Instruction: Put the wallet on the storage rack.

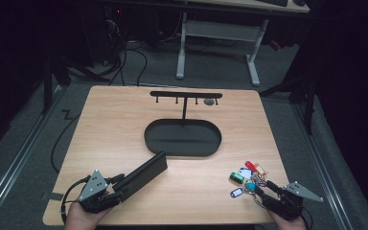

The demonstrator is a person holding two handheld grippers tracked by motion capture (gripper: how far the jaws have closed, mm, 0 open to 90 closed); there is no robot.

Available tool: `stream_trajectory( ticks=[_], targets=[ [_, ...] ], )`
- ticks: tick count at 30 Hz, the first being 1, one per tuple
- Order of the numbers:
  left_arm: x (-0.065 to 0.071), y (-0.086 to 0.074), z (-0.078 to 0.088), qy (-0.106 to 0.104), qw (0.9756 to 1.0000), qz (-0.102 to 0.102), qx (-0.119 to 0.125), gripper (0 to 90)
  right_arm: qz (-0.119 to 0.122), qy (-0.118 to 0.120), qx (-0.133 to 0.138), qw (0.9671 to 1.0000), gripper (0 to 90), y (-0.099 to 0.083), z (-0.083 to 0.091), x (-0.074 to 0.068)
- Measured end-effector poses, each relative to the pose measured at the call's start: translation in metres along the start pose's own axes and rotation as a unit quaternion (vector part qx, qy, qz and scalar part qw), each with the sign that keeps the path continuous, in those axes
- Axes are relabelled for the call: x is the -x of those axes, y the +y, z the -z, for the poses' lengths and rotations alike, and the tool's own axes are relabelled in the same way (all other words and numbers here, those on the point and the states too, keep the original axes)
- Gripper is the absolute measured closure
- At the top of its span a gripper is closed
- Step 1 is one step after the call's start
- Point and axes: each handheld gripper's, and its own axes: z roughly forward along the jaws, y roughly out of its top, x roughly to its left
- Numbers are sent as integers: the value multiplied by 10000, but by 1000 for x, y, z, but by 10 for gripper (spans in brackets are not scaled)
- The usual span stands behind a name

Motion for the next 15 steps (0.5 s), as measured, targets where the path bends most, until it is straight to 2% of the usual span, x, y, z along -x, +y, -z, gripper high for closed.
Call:
stream_trajectory(
  ticks=[1,2,3,4,5,9,13,14,15],
  targets=[
    [1,2,0,56,9999,-47,-117,558,-5,-1,1,10000,388,0,0,0],
    [1,2,0,56,9999,-47,-117,561,-5,-1,1,10000,388,0,0,0],
    [3,6,-1,63,9994,-112,-330,565,-5,-3,6,10000,388,0,0,0],
    [3,6,-1,63,9994,-112,-330,565,-5,-3,7,10000,388,0,0,-1],
    [4,10,-1,74,9987,-159,-474,565,-9,-2,8,10000,388,0,0,-1],
    [5,19,-1,108,9979,-202,-603,582,-6,22,-8,10000,388,0,0,-2],
    [0,32,-6,70,9944,-246,-1023,569,68,78,8,9999,387,0,0,-3],
    [0,32,-6,70,9944,-246,-1023,569,68,78,8,9999,387,0,0,-3],
    [-3,35,-8,39,9928,-281,-1167,580,86,97,15,9999,388,0,1,-2]
  ],
)
